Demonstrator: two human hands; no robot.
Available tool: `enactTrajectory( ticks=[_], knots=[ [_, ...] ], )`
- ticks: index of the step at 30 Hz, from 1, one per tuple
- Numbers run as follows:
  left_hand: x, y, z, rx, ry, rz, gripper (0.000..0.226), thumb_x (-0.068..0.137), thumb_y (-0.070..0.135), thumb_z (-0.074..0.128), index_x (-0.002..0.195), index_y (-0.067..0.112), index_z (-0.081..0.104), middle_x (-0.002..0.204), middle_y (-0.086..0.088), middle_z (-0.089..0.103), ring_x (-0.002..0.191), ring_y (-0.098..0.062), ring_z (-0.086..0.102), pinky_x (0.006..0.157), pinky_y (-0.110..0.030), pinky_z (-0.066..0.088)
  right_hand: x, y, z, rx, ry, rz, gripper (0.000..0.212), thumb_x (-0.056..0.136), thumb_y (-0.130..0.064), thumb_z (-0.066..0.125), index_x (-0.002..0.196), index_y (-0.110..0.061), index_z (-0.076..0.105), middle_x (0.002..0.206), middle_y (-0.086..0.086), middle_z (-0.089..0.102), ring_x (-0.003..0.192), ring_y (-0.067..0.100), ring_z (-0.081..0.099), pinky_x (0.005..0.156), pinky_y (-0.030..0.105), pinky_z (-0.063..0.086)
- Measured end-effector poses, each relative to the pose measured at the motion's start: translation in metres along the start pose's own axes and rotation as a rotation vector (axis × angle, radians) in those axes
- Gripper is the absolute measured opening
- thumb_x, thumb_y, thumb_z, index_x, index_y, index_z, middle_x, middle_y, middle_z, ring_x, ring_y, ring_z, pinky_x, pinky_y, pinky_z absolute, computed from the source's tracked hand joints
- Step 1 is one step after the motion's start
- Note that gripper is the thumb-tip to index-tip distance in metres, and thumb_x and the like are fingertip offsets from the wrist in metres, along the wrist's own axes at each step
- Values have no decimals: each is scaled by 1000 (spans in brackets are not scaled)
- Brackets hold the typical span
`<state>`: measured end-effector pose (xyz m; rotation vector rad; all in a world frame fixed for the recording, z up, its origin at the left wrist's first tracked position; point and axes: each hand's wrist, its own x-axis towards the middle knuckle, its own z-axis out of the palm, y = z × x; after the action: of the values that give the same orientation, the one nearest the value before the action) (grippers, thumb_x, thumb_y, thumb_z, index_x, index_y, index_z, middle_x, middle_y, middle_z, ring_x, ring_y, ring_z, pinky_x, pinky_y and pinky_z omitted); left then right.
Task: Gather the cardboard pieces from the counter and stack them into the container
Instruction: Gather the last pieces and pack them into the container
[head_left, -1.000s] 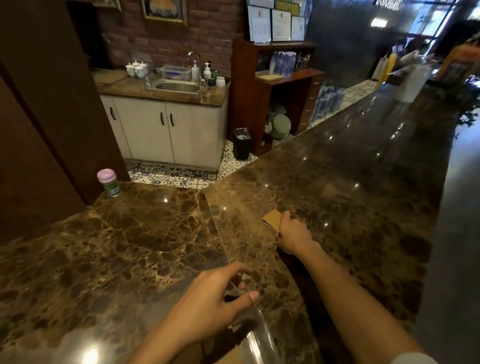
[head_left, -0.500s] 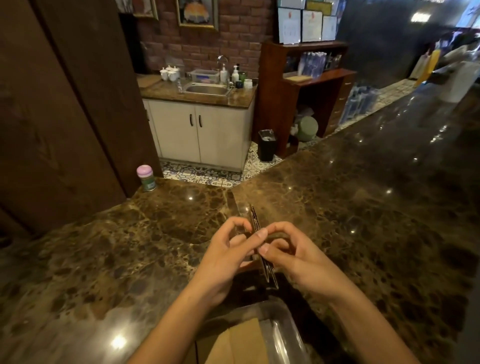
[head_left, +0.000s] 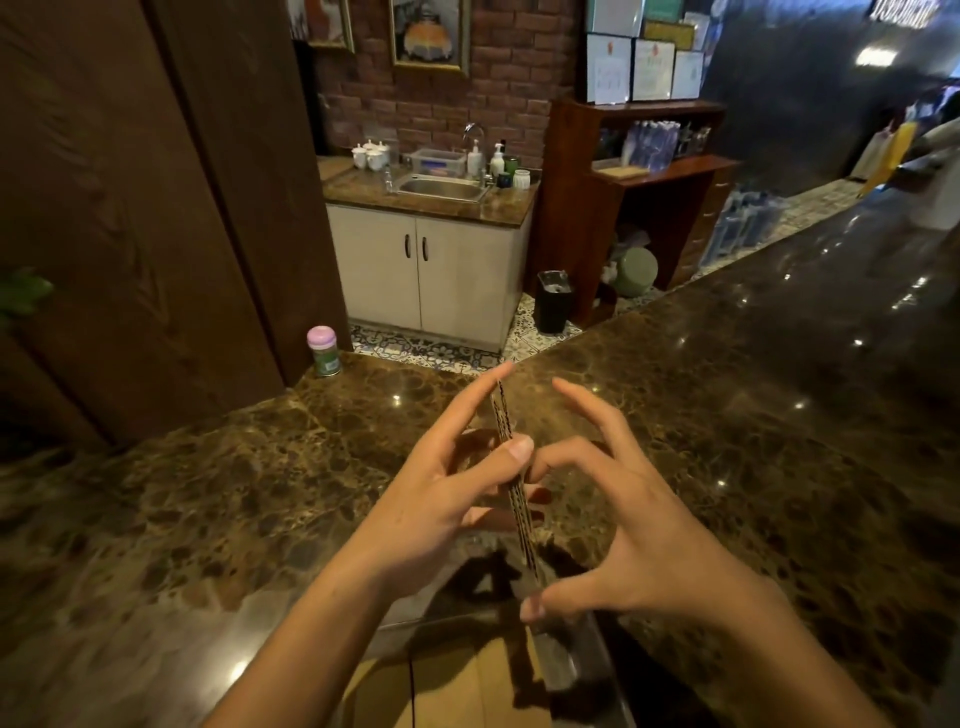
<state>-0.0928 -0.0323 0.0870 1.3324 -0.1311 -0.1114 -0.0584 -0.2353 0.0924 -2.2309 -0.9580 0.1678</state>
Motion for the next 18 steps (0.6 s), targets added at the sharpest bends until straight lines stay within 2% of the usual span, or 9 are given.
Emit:
enactTrajectory(
  ticks=[1, 2, 4, 6, 9, 11, 14, 16, 18],
  knots=[
    [-2, 1, 2, 1, -3, 16, 57, 90, 29, 69, 138, 53, 50, 135, -8, 63, 119, -35, 66, 88, -51, 59, 1, 0, -2, 7, 6, -44, 78, 56, -52, 98, 119, -50, 53, 167, -32, -4, 156, -5, -2, 118, 20, 13],
    [-5, 3, 4, 2, -8, 31, 54, 90, 27, 68, 138, 45, 53, 131, -8, 65, 116, -34, 68, 89, -58, 58, 1, 1, -3, 22, 19, -83, 78, 56, -48, 99, 121, -45, 55, 169, -29, 3, 157, -5, 3, 120, 21, 16],
    [-10, 6, 8, -11, -26, 51, 48, 92, 22, 67, 136, 34, 56, 126, -9, 67, 110, -38, 70, 89, -68, 55, 3, 1, -3, 59, 59, -143, 80, 56, -45, 99, 124, -35, 57, 170, -22, 18, 158, 2, 17, 126, 37, 25],
    [-14, 8, 10, -26, -31, 52, 48, 92, 21, 66, 137, 34, 56, 127, -8, 66, 108, -41, 70, 89, -69, 54, 4, 0, -2, 95, 79, -153, 83, 54, -47, 99, 125, -34, 57, 168, -23, 26, 156, 3, 25, 126, 45, 30],
    [-16, 8, 8, -28, -48, 29, 53, 93, 23, 65, 140, 43, 51, 126, -11, 67, 102, -44, 71, 86, -64, 57, 2, -4, -2, 136, 50, -169, 85, 54, -48, 99, 125, -31, 55, 168, -25, 25, 156, 2, 25, 126, 39, 30],
    [-19, 7, 9, -65, -53, 14, 45, 95, 24, 65, 136, 39, 52, 121, -18, 69, 95, -45, 70, 83, -67, 56, 1, -7, -3, 148, 29, -204, 84, 53, -44, 101, 122, -24, 56, 164, -20, 34, 155, 3, 29, 123, 29, 32],
    [-21, 5, 10, -133, -71, -20, 42, 94, 32, 65, 134, 38, 55, 126, -22, 68, 96, -45, 71, 85, -67, 55, 2, -12, -4, 128, 80, -234, 83, 52, -40, 103, 118, -19, 57, 153, -13, 48, 152, 10, 36, 118, 26, 37],
    [-21, 4, 9, -178, -80, -29, 45, 94, 31, 63, 137, 41, 54, 127, -21, 67, 94, -44, 70, 80, -57, 60, 2, -15, -4, 118, 66, -234, 83, 55, -43, 101, 120, -20, 56, 154, -11, 45, 153, 9, 34, 117, 24, 38],
    [-22, 4, 7, -252, -88, -22, 38, 96, 28, 60, 133, 35, 56, 127, -26, 65, 92, -45, 69, 77, -55, 61, 1, -17, -4, 135, 32, -234, 81, 58, -47, 95, 124, -25, 54, 159, -12, 39, 153, 10, 33, 117, 24, 38]
  ],
)
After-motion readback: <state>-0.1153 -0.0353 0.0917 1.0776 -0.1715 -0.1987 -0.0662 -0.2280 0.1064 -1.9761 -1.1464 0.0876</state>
